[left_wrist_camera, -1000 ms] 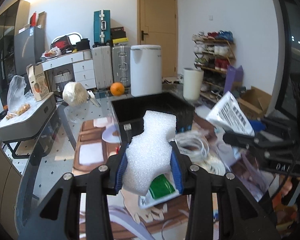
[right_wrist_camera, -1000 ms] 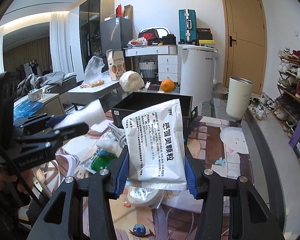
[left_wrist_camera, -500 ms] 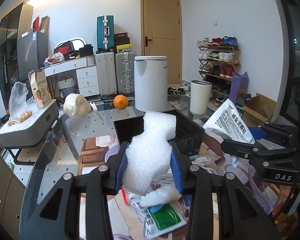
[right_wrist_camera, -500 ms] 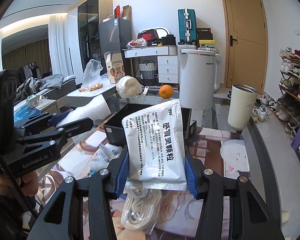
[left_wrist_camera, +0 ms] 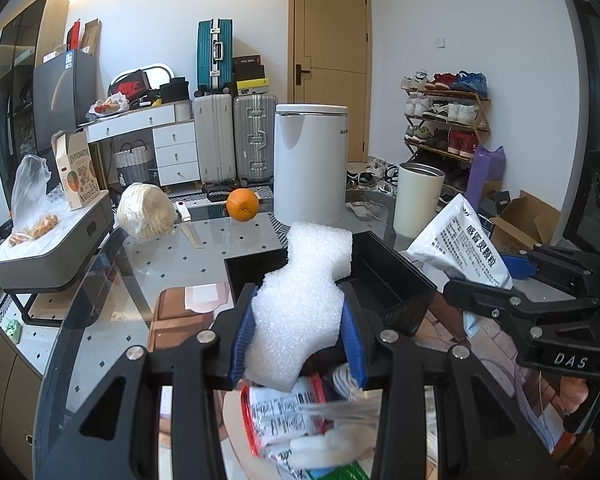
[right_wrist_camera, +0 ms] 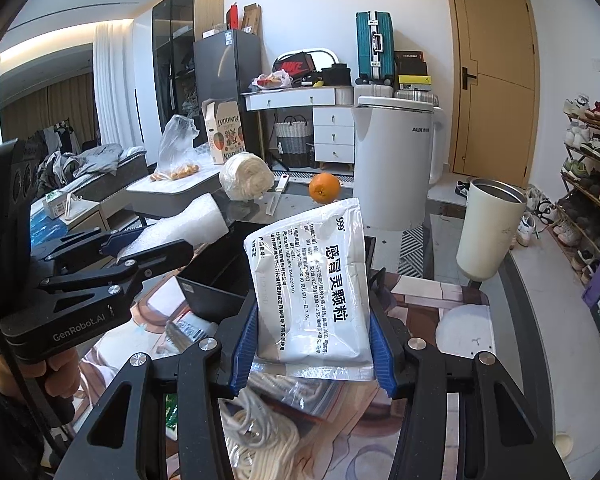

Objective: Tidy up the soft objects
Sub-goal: 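Carry the foam block and sachet over the black box with both tools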

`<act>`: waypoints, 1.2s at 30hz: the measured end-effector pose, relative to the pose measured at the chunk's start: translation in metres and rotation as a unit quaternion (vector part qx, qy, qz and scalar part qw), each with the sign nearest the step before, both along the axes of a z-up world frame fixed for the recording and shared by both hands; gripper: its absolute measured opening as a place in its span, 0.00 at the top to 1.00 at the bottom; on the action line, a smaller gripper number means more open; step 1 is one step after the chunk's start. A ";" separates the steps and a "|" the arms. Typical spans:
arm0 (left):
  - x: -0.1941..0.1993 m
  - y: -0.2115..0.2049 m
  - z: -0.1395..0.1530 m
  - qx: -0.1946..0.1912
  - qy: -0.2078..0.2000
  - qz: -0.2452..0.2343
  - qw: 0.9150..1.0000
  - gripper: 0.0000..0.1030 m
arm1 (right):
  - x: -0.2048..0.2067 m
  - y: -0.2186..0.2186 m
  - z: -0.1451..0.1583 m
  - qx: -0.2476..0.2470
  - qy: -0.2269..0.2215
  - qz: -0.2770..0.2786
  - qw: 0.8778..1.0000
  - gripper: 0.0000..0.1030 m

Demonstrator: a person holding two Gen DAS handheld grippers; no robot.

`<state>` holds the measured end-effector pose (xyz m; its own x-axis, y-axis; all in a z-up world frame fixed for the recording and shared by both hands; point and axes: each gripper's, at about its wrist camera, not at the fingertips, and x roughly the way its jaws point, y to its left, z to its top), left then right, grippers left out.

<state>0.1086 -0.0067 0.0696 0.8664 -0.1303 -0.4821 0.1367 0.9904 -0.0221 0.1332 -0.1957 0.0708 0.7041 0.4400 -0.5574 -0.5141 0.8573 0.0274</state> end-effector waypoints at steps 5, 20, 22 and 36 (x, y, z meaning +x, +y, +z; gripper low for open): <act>0.016 0.002 -0.003 -0.005 0.008 0.006 1.000 0.63 | 0.016 0.003 -0.003 -0.001 0.008 0.002 1.000 0.52; 0.055 -0.001 -0.018 0.010 0.031 0.011 0.999 0.63 | 0.061 0.019 -0.014 -0.018 0.027 0.017 0.999 0.52; 0.061 -0.001 -0.021 0.010 0.039 0.013 0.999 0.63 | 0.071 0.023 -0.019 -0.025 0.038 0.020 0.999 0.52; 0.083 -0.005 -0.041 0.028 0.073 0.004 0.997 0.63 | 0.099 0.046 -0.038 -0.078 0.064 0.057 0.993 0.52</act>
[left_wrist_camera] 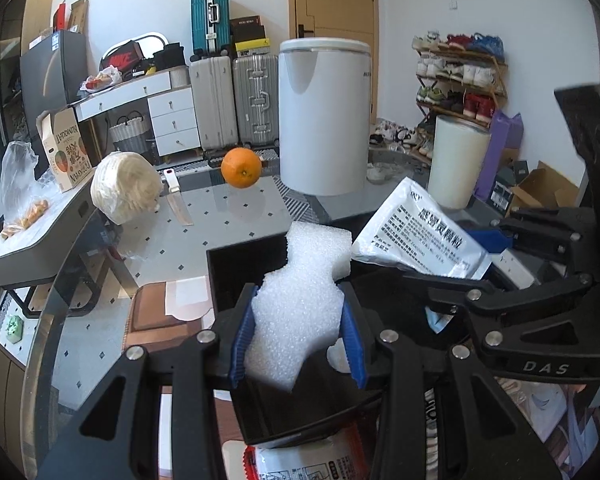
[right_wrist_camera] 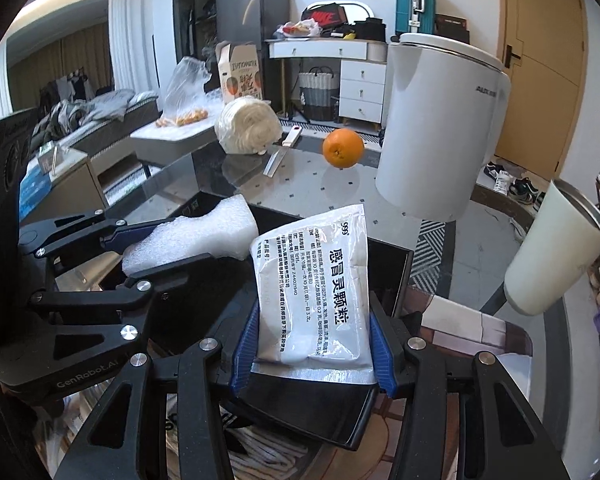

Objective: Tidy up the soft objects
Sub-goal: 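Carry the foam block and sachet over the black box with both tools, then release the foam block and sachet into the black box with both tools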

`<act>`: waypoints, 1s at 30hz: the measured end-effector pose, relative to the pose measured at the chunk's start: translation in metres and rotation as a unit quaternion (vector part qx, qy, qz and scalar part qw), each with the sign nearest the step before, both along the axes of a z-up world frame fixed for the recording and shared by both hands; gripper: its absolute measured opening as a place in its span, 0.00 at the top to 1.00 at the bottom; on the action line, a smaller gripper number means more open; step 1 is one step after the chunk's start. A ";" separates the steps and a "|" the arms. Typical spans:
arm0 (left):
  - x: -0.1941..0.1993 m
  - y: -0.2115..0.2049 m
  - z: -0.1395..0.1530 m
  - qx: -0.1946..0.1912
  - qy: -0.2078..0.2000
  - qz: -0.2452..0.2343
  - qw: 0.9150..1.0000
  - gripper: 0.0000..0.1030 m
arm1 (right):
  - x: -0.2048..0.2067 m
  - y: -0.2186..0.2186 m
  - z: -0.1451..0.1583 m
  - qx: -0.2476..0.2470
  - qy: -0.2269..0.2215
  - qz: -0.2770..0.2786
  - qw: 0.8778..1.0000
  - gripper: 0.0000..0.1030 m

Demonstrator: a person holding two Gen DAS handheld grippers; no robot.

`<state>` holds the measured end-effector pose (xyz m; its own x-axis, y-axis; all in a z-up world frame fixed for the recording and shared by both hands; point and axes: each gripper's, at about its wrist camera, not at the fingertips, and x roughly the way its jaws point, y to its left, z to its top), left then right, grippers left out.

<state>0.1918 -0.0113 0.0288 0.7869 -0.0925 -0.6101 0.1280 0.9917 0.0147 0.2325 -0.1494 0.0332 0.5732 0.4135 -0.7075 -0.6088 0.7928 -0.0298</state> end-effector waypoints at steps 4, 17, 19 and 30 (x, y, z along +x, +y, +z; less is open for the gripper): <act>-0.001 -0.004 -0.002 0.017 0.002 -0.004 1.000 0.63 | -0.001 0.005 -0.001 -0.022 0.004 0.004 1.000 0.53; -0.006 0.002 -0.001 0.003 0.008 -0.011 1.000 0.63 | -0.002 0.008 -0.004 -0.029 0.032 0.006 0.999 0.55; -0.005 0.001 -0.001 0.001 0.009 -0.011 1.000 0.63 | 0.000 0.008 -0.004 -0.028 0.031 0.016 0.999 0.50; -0.016 -0.002 0.005 -0.002 0.004 -0.025 1.000 0.37 | -0.018 -0.006 0.014 -0.020 -0.022 0.006 1.000 0.35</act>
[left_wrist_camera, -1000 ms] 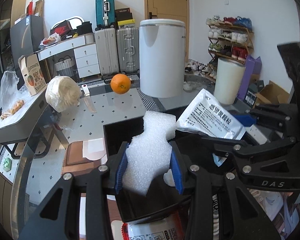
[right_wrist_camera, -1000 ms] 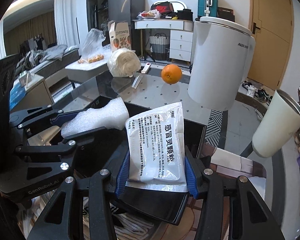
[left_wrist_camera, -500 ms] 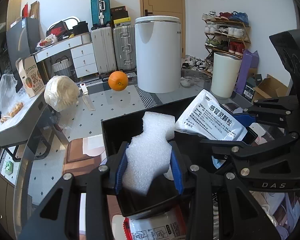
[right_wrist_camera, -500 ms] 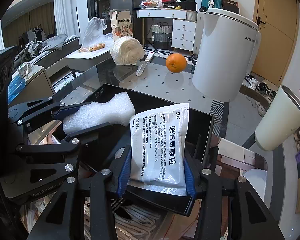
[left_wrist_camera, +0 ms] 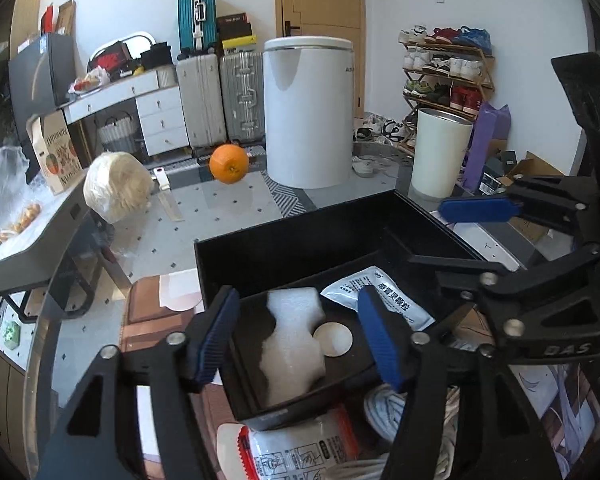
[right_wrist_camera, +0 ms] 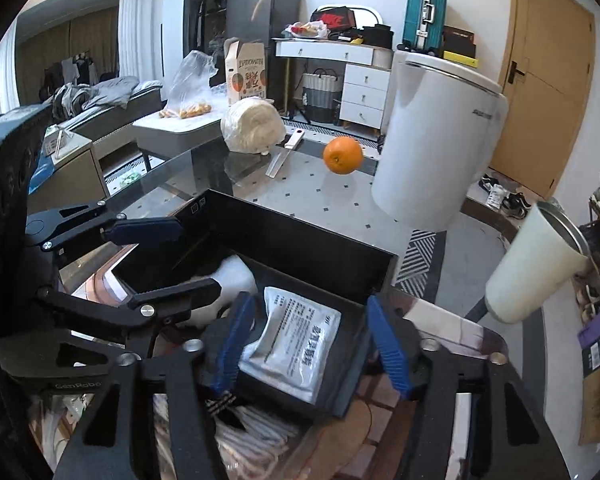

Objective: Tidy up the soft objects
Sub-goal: 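Release the foam block and sachet into the black box with both tools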

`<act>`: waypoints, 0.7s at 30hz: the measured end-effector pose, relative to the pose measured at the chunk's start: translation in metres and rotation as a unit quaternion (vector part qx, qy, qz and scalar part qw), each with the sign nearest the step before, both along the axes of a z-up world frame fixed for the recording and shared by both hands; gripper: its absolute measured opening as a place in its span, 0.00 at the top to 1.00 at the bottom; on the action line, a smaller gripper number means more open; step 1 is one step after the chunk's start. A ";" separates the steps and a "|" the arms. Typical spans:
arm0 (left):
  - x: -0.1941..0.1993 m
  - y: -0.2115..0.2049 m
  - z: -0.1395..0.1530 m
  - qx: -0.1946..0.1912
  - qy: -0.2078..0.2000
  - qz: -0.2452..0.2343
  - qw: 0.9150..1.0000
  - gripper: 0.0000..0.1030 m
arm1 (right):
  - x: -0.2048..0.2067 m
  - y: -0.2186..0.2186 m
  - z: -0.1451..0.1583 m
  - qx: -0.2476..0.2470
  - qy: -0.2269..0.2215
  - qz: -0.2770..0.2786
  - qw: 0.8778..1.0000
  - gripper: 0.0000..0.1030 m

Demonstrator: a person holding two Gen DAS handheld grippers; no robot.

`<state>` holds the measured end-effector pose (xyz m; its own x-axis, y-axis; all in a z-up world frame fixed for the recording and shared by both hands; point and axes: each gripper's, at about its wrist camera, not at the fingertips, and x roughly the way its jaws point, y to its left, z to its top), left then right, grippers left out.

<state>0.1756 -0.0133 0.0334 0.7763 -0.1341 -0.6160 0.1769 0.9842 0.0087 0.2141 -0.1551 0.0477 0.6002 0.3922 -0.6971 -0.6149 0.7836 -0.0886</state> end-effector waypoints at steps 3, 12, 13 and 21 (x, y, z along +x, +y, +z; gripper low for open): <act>-0.007 0.001 0.003 -0.004 -0.007 -0.001 1.000 0.24 | -0.010 -0.008 0.006 0.009 -0.005 -0.010 1.000 0.30; -0.042 0.012 0.020 -0.024 -0.038 0.026 0.999 0.00 | -0.047 -0.039 0.014 0.067 -0.002 -0.042 0.997 0.01; -0.047 0.012 0.021 -0.022 -0.041 0.027 0.999 0.00 | -0.051 -0.040 0.015 0.068 -0.002 -0.044 0.997 0.01; -0.085 0.015 0.030 -0.017 -0.063 0.031 0.997 0.00 | -0.093 -0.053 0.020 0.078 -0.009 -0.063 0.995 0.01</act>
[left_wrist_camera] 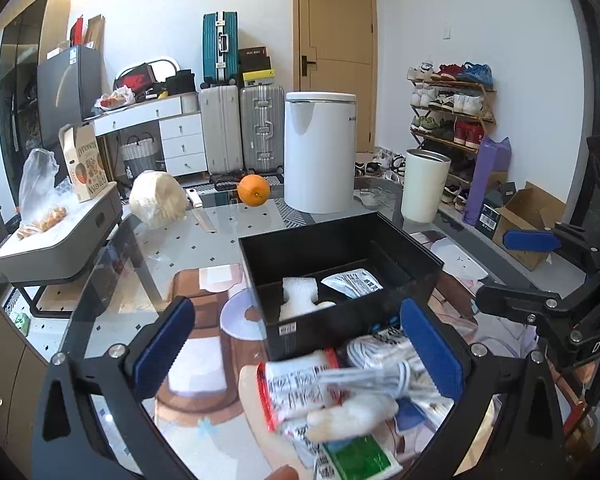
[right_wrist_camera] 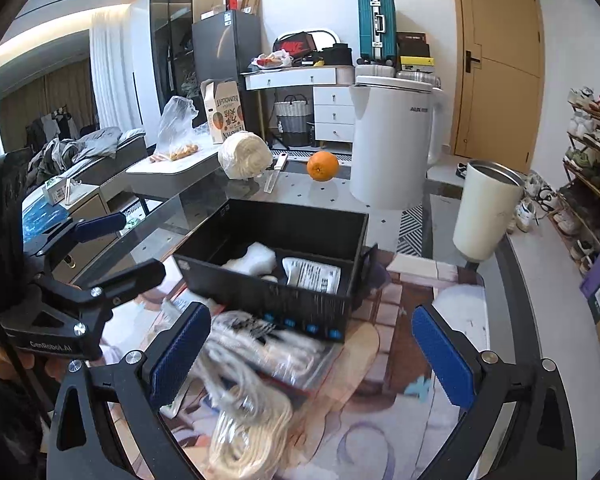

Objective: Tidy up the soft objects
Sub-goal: 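Release the foam block and sachet into the black box with both tools, then move the right tool to the bagged white cable coil and grasp it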

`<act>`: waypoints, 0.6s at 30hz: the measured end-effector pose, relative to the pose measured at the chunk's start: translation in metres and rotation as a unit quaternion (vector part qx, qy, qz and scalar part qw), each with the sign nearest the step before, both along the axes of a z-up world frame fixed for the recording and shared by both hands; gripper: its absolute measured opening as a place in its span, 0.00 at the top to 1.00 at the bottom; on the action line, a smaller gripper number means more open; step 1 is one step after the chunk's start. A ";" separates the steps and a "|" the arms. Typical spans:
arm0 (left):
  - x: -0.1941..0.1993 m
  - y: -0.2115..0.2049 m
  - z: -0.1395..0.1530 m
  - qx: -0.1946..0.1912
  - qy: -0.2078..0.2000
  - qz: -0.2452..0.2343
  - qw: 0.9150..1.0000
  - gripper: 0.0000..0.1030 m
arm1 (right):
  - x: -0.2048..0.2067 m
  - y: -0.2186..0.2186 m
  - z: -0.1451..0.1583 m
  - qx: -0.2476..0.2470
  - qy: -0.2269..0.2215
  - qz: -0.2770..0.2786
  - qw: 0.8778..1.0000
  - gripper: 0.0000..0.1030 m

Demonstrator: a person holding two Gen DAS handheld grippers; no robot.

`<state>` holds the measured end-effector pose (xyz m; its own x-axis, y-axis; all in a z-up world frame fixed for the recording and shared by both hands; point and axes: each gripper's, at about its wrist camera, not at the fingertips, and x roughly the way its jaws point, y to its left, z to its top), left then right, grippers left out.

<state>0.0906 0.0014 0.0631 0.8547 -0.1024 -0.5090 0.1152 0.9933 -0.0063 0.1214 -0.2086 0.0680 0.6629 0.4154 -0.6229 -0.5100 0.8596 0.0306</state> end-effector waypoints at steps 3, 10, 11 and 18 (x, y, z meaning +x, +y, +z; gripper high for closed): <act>-0.013 0.003 -0.002 0.002 -0.001 0.004 1.000 0.00 | -0.015 -0.007 0.000 0.005 0.000 -0.004 1.000 0.01; -0.032 0.005 -0.011 0.005 0.004 0.015 1.000 0.00 | -0.038 -0.008 -0.009 0.000 0.005 -0.002 1.000 0.01; -0.034 0.006 -0.013 0.005 0.004 0.016 1.000 0.00 | -0.039 -0.008 -0.011 -0.002 0.006 -0.001 1.000 0.01; -0.038 0.008 -0.030 0.005 0.019 0.031 0.999 0.00 | -0.042 -0.003 -0.024 -0.004 0.012 0.007 1.000 0.01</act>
<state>0.0525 0.0094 0.0331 0.8397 -0.0448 -0.5412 0.0540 0.9985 0.0011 0.0793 -0.2115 0.0442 0.6414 0.4194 -0.6424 -0.5212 0.8526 0.0362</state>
